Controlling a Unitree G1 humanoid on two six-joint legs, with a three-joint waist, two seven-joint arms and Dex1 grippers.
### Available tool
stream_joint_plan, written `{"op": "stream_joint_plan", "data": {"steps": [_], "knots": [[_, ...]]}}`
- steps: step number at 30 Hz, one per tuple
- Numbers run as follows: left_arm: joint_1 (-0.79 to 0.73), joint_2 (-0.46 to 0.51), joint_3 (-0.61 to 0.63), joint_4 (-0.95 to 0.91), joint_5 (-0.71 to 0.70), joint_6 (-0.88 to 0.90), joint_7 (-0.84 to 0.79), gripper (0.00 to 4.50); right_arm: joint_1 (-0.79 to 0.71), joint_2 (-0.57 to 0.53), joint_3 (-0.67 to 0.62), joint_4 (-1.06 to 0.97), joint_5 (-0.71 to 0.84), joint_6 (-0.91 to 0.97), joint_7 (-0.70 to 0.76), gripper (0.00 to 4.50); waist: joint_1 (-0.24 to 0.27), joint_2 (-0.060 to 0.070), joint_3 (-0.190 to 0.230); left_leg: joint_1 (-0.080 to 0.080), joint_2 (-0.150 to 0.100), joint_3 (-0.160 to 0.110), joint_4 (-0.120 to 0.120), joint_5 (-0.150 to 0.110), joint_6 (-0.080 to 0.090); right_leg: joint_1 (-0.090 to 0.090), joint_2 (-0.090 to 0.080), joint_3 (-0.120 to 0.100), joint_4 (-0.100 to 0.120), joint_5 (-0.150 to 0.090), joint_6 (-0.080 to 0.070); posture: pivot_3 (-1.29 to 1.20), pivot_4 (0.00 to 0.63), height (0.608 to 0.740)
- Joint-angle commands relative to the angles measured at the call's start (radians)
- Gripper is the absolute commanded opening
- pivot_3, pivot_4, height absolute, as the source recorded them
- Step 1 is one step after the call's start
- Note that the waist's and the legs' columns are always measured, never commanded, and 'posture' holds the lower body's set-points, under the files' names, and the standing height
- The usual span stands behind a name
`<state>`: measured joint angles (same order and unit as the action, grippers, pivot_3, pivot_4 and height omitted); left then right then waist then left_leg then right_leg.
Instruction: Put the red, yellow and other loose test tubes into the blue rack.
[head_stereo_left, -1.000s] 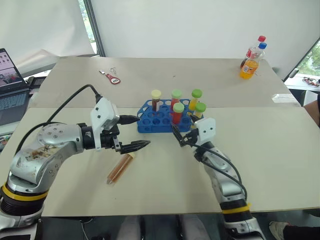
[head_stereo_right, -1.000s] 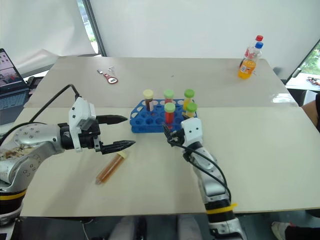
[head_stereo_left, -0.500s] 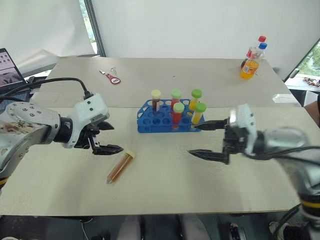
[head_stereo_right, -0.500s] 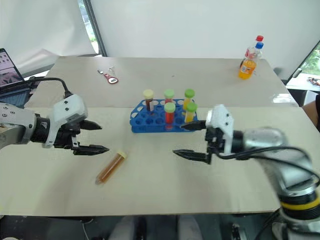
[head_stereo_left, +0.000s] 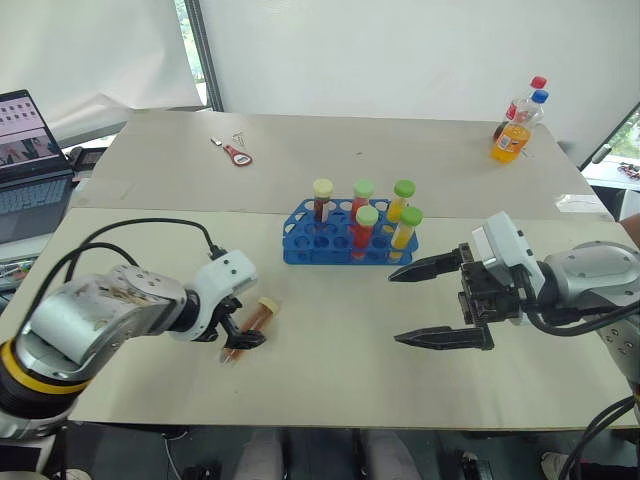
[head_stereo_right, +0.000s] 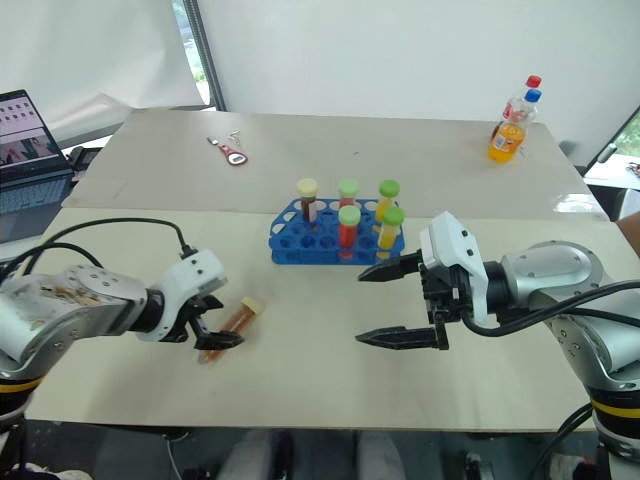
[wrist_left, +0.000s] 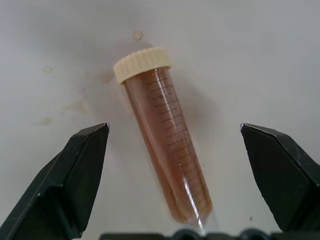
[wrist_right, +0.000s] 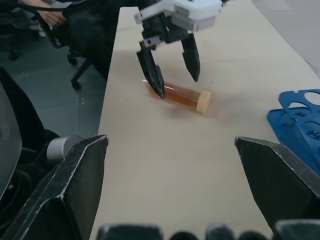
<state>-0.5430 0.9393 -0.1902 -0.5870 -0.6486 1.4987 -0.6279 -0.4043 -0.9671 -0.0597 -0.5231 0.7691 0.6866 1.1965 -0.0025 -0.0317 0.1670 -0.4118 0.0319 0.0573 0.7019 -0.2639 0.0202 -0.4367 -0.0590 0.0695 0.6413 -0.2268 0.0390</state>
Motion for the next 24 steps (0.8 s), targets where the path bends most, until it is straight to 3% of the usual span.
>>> {"op": "stream_joint_plan", "data": {"steps": [1, 5, 6, 8, 14, 20, 24], "knots": [[0.003, -0.008, -0.03, 0.022, 0.05, -0.021, 0.044, 4.5, 0.004, -0.025, -0.025, -0.031, 0.022, 0.004, 0.013, 4.46, 0.0, 0.0, 0.0, 0.0, 0.0, 0.0, 0.0, 0.0, 0.0, 0.0, 0.0, 0.0, 0.0, 0.0, 0.0, 0.0, 0.15, 0.733], [-0.002, -0.052, -0.043, 0.071, 0.063, -0.016, 0.066, 4.5, 0.0, -0.041, -0.031, -0.032, 0.033, 0.008, 0.027, 4.46, 0.003, 0.0, 0.0, 0.0, 0.0, 0.0, 0.0, 0.0, 0.0, 0.0, 0.0, 0.0, 0.0, 0.0, 0.0, 0.0, 0.15, 0.733], [-0.001, -0.058, -0.052, 0.085, 0.073, -0.025, 0.069, 4.23, -0.004, -0.046, -0.031, -0.029, 0.033, 0.008, 0.03, 4.49, 0.003, 0.0, 0.0, 0.0, 0.0, 0.0, 0.0, 0.0, 0.0, 0.0, 0.0, 0.0, 0.0, 0.0, 0.0, 0.0, 0.15, 0.733], [-0.005, -0.08, -0.067, 0.115, 0.093, -0.039, 0.082, 3.67, -0.013, -0.054, -0.027, -0.025, 0.022, -0.001, 0.04, 4.5, 0.005, 0.0, 0.0, 0.0, 0.0, 0.0, 0.0, 0.0, 0.0, 0.0, 0.0, 0.0, 0.0, 0.0, 0.0, 0.0, 0.15, 0.733], [-0.006, -0.099, -0.107, 0.143, 0.128, -0.099, 0.065, 0.97, -0.03, -0.059, -0.041, -0.029, 0.051, 0.021, 0.023, 4.5, 0.015, 0.0, 0.0, 0.005, 0.0, 0.0, 0.0, 0.0, 0.0, 0.004, 0.0, 0.0, 0.0, 0.0, 0.0, 0.0, 0.15, 0.733], [-0.019, -0.043, -0.068, 0.157, 0.139, -0.319, -0.088, 0.92, -0.012, -0.073, -0.057, -0.037, 0.056, 0.025, 0.011, 4.5, 0.016, 0.0, 0.0, 0.007, -0.001, 0.0, 0.0, 0.0, 0.0, 0.008, -0.001, 0.0, -0.002, 0.0, 0.0, 0.0, 0.15, 0.733], [-0.064, -0.097, 0.046, 0.244, 0.123, -0.492, -0.15, 0.92, 0.021, -0.083, -0.085, -0.048, 0.05, 0.019, -0.005, 4.5, 0.015, 0.0, 0.0, 0.006, 0.0, 0.0, 0.0, 0.0, 0.0, 0.007, 0.0, -0.001, -0.002, 0.0, 0.0, 0.0, 0.15, 0.733]]}}
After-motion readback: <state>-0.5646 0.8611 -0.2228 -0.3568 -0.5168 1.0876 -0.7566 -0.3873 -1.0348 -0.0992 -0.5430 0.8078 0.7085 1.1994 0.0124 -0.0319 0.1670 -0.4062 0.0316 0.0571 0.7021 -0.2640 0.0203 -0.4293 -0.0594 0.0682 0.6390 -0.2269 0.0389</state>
